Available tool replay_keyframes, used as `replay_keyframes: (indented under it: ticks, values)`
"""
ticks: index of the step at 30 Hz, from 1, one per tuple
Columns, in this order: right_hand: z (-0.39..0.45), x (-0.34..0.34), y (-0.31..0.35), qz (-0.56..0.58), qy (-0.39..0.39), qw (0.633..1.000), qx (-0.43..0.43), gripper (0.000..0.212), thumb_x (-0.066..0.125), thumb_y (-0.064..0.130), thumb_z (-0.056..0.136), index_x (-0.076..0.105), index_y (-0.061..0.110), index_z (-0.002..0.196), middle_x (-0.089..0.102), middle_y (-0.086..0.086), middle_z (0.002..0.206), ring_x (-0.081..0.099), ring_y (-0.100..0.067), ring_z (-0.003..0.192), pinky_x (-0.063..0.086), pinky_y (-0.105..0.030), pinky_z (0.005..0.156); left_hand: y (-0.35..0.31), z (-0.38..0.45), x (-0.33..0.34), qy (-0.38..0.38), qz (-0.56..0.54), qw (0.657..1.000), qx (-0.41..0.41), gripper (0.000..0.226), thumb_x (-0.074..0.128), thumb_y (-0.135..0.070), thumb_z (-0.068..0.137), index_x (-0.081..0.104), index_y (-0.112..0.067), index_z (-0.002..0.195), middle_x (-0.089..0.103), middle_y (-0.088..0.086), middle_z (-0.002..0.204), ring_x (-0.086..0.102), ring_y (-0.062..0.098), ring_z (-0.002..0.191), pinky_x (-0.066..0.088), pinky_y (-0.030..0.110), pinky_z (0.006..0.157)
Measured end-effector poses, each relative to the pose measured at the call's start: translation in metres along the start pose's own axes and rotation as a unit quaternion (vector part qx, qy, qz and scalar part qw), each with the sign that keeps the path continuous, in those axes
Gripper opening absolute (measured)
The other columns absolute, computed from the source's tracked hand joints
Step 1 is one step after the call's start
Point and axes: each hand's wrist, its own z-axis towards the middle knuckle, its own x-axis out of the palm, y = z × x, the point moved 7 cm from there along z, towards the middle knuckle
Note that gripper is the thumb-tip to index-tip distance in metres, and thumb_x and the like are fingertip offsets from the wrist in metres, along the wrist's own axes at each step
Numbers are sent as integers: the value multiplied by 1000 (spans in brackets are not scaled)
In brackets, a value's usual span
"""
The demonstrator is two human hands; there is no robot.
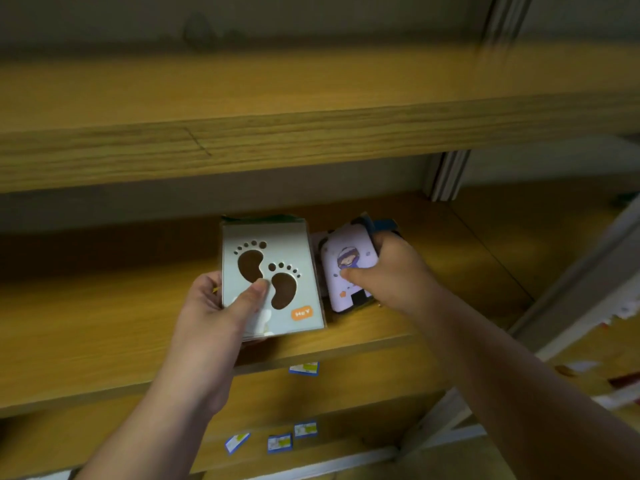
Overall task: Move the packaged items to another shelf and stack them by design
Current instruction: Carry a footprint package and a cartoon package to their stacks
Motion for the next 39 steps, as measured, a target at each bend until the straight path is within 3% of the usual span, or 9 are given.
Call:
replay_keyframes:
  ticks: [2,6,11,15,18,23,26,32,39]
  values:
    - [-3,-4,-5,28,-13,1000,5,26,73,31,87,61,18,106,70,-5,101,69,-22,87,61,-44,75,-2,-5,1,-8,-3,1000,5,49,77,-31,68,60,-17,113,80,5,97,77,25,86,53,40,73]
    - [-18,-18,-22,234,-3,971,53,8,63,23,98,58,27,100,75,0,98,75,-8,72,55,-20,51,-7,-25,9,-18,4,1000,16,46,78,-29,72,60,-17,113,80,5,97,77,23,84,54,38,70]
    - [-65,-69,-55,393,-31,916,70,7,63,28,98,61,34,95,79,6,86,75,-5,72,57,-22,52,-9,-63,40,-19,6,1000,16,50,77,-30,71,59,-18,115,80,5,98,78,25,86,61,33,59]
    - [-111,-114,-88,432,-30,898,70,13,58,27,101,66,33,92,79,10,82,77,-12,77,64,-38,67,-3,-105,83,-12,-4,1000,19,49,77,-28,69,60,-20,114,80,5,98,78,26,86,62,33,59]
    - [-150,-148,-107,467,21,883,47,23,53,21,102,71,30,91,80,4,87,78,-17,82,64,-37,67,3,-144,120,-3,-13,1000,20,49,78,-27,71,61,-19,116,80,7,101,77,30,88,61,33,58]
    - [-200,-213,-152,491,68,868,22,21,54,27,101,66,25,118,79,-3,104,76,-23,95,63,-43,77,16,-211,188,21,-40,999,29,49,79,-26,71,62,-16,116,79,12,103,77,33,89,61,36,59]
    - [-214,-258,-192,494,40,868,34,26,56,27,99,63,22,124,79,-6,105,76,-25,94,62,-38,69,25,-242,239,41,-49,997,31,49,79,-26,70,61,-12,114,78,16,104,76,37,91,62,41,64]
    - [-222,-330,-271,518,-18,851,88,23,56,24,100,64,15,119,78,-13,103,76,-30,95,58,-59,87,41,-271,343,90,-41,995,-10,47,75,-23,73,59,-12,116,78,15,103,76,35,91,61,35,61]
    - [-213,-391,-348,538,-74,835,90,22,58,20,97,65,7,114,78,-14,103,77,-25,90,63,-38,66,66,-259,445,134,-5,990,-49,38,72,-18,85,57,-16,120,79,8,104,77,31,92,61,35,61]
